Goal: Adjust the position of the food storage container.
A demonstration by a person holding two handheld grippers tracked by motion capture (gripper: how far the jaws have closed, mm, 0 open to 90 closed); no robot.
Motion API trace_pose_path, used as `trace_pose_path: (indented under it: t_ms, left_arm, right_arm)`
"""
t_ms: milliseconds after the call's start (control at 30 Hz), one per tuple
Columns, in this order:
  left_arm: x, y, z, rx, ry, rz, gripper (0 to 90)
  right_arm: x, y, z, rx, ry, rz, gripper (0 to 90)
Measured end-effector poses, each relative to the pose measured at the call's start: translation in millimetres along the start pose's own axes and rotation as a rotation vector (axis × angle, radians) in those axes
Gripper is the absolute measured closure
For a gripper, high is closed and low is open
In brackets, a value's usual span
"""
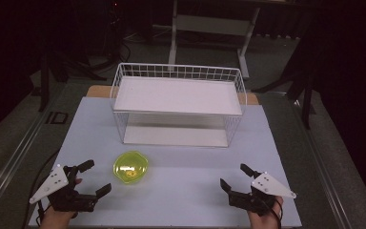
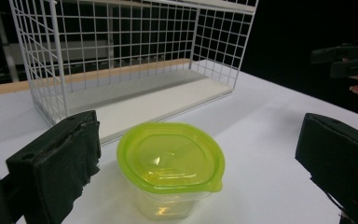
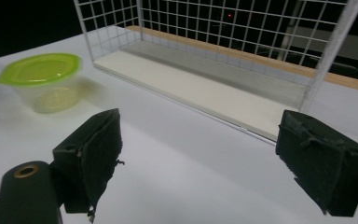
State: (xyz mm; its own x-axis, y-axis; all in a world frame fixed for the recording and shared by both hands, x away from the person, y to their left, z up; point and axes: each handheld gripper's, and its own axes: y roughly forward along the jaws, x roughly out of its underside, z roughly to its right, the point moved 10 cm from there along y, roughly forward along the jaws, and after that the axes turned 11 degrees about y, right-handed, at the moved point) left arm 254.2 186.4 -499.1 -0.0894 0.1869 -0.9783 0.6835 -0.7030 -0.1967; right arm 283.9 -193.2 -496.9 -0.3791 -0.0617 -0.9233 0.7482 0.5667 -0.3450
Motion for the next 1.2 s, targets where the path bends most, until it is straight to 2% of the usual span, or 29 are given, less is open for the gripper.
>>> trace_pose_path:
  t_ms: [67,100,233,267,333,400,467,533,567,600,633,667,700,733,767,800,867,900,933,1000,1067,1100,1133,1200]
  left_arm:
    - [-3.0,-0.8,4.4,0.012,-0.005,-0.008,0.8]
    - [-6.1,-0.8,7.5,0.029,-0.026,-0.01,0.8]
    - [-7.8,-1.4,8.9,0.035,-0.038,-0.021,0.8]
    - [-8.6,-1.4,10.1,0.05,-0.063,-0.025,0.8]
    - [-8.4,-1.1,9.2,0.054,-0.084,-0.032,0.8]
    - [-8.3,-0.9,5.2,0.046,-0.095,-0.031,0.8]
    - [-8.5,-0.4,-2.1,0.014,-0.107,-0.043,0.8]
    - [-8.5,-1.6,-9.3,-0.015,-0.101,-0.062,2.1]
    - [-8.5,-3.0,-14.6,-0.04,-0.095,-0.072,9.0]
    - [-8.1,-3.5,-17.0,-0.044,-0.088,-0.081,15.7]
    - [-6.5,-4.1,-21.7,-0.069,-0.068,-0.101,18.6]
    - [-5.0,-4.6,-26.5,-0.101,-0.052,-0.115,26.9]
    - [-3.1,-4.6,-29.9,-0.113,-0.047,-0.126,35.2]
    - [0.5,-4.0,-33.6,-0.131,-0.048,-0.152,40.3]
    - [4.3,-3.3,-37.0,-0.15,-0.055,-0.172,49.6]
    - [9.3,-2.6,-40.7,-0.169,-0.061,-0.2,52.8]
    - [22.2,-1.4,-48.3,-0.221,-0.069,-0.27,68.0]
    - [25.5,-0.7,-49.3,-0.222,-0.07,-0.281,70.1]
    - [30.9,0.1,-50.4,-0.221,-0.07,-0.31,76.9]
    - [38.7,2.5,-48.9,-0.223,-0.041,-0.335,85.4]
    - [48.8,5.6,-45.3,-0.219,-0.045,-0.396,89.6]
    - [53.9,7.3,-42.8,-0.211,-0.071,-0.42,89.7]
    - [63.1,10.1,-38.8,-0.206,-0.118,-0.456,90.0]
    - [67.2,12.5,-36.6,-0.192,-0.113,-0.473,90.0]
  right_arm:
    - [-1.0,-0.2,-2.5,-0.006,-0.005,0.004,14.3]
    - [-1.6,-0.3,-4.0,-0.011,-0.004,0.006,14.3]
    - [-3.4,0.1,-7.0,-0.02,-0.006,0.01,14.3]
    - [-4.2,0.3,-7.9,-0.023,-0.009,0.013,14.3]
    - [-6.8,0.4,-11.3,-0.036,-0.009,0.021,14.3]
    - [-8.6,1.0,-12.5,-0.042,-0.009,0.027,14.3]
    - [-9.3,1.7,-13.7,-0.049,-0.007,0.029,14.3]
    - [-9.3,2.1,-14.8,-0.052,-0.006,0.028,14.3]
    - [-8.9,2.3,-15.3,-0.053,-0.006,0.026,14.3]
    - [-8.7,2.4,-16.4,-0.06,-0.003,0.026,14.3]
    - [-8.5,2.5,-17.0,-0.064,0.001,0.023,14.3]
    - [-8.3,2.8,-17.3,-0.066,0.004,0.021,14.3]
    - [-8.3,3.2,-17.3,-0.066,0.005,0.021,14.3]
    - [-8.3,3.4,-17.5,-0.068,0.007,0.021,14.4]
    - [-8.5,3.5,-17.9,-0.071,0.009,0.021,14.3]
    - [-8.6,3.5,-18.2,-0.07,0.009,0.021,14.3]
    - [-8.8,3.4,-19.1,-0.072,0.003,0.023,14.3]
    - [-8.7,3.4,-20.0,-0.075,0.004,0.022,14.3]
    - [-8.6,3.4,-20.3,-0.075,0.003,0.022,14.4]
    - [-8.3,3.8,-20.8,-0.081,0.004,0.02,14.3]
    - [-8.0,4.2,-20.9,-0.085,0.005,0.019,14.4]
    - [-8.0,4.2,-20.8,-0.085,0.006,0.019,14.3]
    - [-8.2,4.1,-20.6,-0.084,0.007,0.02,14.3]
    - [-8.7,3.8,-20.1,-0.085,0.006,0.022,14.3]
